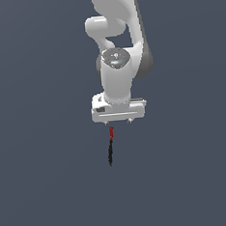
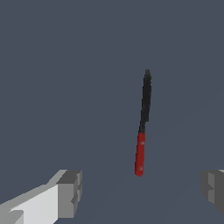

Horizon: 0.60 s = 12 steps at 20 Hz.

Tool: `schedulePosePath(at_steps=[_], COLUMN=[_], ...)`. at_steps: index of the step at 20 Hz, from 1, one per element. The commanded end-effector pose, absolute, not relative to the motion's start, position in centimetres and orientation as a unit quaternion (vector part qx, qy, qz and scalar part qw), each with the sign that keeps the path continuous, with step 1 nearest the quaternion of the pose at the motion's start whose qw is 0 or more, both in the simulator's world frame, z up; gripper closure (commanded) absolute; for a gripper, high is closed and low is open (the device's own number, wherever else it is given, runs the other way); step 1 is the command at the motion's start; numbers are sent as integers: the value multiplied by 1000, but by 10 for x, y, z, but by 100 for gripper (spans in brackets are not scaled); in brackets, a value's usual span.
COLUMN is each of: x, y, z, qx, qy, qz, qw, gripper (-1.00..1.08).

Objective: Pick up the object and move it to a goal position.

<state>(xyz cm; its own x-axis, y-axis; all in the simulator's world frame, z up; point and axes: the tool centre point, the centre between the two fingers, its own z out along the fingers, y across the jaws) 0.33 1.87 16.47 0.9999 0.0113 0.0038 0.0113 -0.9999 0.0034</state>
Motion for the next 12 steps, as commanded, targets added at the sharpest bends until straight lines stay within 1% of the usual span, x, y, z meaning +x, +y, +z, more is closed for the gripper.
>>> schedulePosePath(at_steps=[1, 12], x=[3, 15], y=[19, 31], z=[165, 185], qx=[1000, 1000], qy=[6, -7], qz=[2, 21], qw=[2, -13], gripper=[-92, -92])
